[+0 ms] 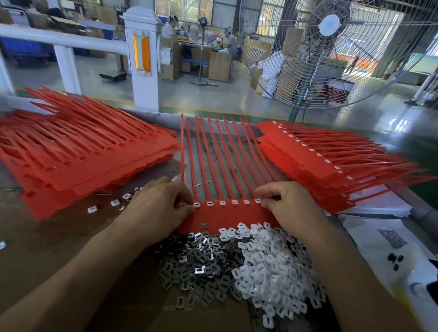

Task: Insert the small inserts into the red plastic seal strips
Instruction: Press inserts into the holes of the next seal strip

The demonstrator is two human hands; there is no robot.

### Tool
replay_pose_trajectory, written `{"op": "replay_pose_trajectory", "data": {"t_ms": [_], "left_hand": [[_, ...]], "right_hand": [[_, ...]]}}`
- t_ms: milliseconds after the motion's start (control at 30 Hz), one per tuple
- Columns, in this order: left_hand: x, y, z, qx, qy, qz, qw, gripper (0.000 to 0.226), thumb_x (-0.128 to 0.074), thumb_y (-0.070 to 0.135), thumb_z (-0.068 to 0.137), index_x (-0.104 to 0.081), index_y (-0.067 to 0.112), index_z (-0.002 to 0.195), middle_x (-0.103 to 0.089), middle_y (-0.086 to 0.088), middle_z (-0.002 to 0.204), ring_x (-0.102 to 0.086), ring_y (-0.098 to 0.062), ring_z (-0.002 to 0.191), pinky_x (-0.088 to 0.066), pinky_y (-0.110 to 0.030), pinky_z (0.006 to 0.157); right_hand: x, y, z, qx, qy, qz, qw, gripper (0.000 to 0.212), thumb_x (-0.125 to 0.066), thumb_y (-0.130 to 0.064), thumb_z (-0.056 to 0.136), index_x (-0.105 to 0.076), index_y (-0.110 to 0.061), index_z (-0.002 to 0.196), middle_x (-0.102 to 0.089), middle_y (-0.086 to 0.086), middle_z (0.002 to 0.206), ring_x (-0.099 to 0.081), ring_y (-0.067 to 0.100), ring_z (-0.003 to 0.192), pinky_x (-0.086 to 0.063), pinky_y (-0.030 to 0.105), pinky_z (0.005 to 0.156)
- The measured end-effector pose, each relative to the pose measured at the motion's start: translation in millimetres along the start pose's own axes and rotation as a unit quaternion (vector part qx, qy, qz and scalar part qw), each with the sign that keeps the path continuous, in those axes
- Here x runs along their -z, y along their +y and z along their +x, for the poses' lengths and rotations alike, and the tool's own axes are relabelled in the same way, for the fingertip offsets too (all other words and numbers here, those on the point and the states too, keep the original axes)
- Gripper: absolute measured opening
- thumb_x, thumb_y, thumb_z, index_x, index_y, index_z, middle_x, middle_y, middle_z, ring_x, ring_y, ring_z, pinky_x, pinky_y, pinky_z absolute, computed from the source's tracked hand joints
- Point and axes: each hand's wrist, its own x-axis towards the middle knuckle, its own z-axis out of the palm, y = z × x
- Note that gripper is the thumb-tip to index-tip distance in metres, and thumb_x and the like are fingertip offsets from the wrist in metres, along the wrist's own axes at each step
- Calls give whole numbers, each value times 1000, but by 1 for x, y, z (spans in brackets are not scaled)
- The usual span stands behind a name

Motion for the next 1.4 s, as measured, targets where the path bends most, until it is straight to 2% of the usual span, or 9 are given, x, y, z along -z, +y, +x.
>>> {"op": "replay_pose_trajectory", "data": {"t_ms": [200, 400, 533, 733, 867, 933, 1067, 1167, 1400], "left_hand": [[1, 0, 0, 3, -3, -3, 1000, 16, -71, 46, 88, -67, 38, 101, -51, 17, 98, -53, -11, 99, -48, -38, 94], [2, 2, -1, 7, -9, 0, 1000, 17, -70, 47, 89, -67, 38, 103, -52, 16, 101, -52, -11, 102, -47, -36, 94], [2, 3, -2, 4, -3, 4, 1000, 17, -70, 45, 89, -68, 35, 103, -54, 12, 101, -53, -14, 102, -46, -37, 94], [3, 3, -2, 2, -8, 8, 1000, 17, -71, 45, 89, -68, 35, 102, -53, 13, 99, -53, -13, 100, -47, -36, 93], [4, 4, -3, 5, -8, 6, 1000, 17, -71, 46, 88, -68, 36, 101, -53, 13, 100, -53, -12, 101, -48, -39, 94], [4, 4, -3, 4, -8, 6, 1000, 17, -71, 46, 88, -68, 36, 101, -54, 12, 100, -54, -13, 100, -48, -40, 94], [4, 4, -3, 4, -9, 3, 1000, 17, -71, 46, 88, -67, 36, 102, -54, 12, 102, -54, -13, 101, -48, -40, 94], [4, 4, -3, 7, -12, 2, 1000, 17, -70, 46, 89, -67, 37, 103, -54, 12, 102, -53, -13, 101, -48, -40, 94], [3, 5, -2, 8, -11, -3, 1000, 17, -72, 44, 88, -68, 35, 101, -54, 11, 100, -54, -13, 99, -48, -38, 94]], "right_hand": [[2, -1, -5, 42, 33, -84, 995, 24, -63, -12, 101, -80, -23, 114, -68, -6, 118, -57, 4, 98, -36, 3, 77], [2, -11, -10, 41, -11, -152, 988, 36, -52, -5, 103, -75, -21, 125, -63, 1, 130, -60, 19, 118, -47, 36, 105], [2, -18, -9, 27, -47, -208, 977, 43, -48, -2, 101, -73, -25, 128, -66, 0, 128, -62, 25, 115, -49, 42, 102], [0, -21, -14, 46, -25, -236, 970, 45, -52, -2, 96, -76, -28, 123, -67, 0, 119, -63, 24, 112, -54, 41, 94], [0, -16, -17, 58, -10, -190, 980, 36, -53, -9, 101, -77, -26, 122, -68, -2, 114, -62, 17, 108, -52, 39, 95], [6, -15, -19, 66, -6, -145, 987, 28, -59, -17, 102, -76, -27, 122, -70, -9, 117, -63, 7, 108, -51, 30, 95], [27, -14, -22, 65, -75, -50, 994, 5, -73, -40, 94, -77, -38, 92, -72, -27, 89, -65, -10, 84, -46, 22, 75], [31, -14, -25, 49, -131, -61, 988, 12, -79, -46, 87, -77, -36, 82, -72, -24, 80, -66, -6, 72, -44, 22, 66], [25, -13, -25, 28, -147, -79, 986, 15, -76, -40, 92, -76, -31, 80, -74, -13, 73, -65, 4, 59, -51, 26, 58]]}}
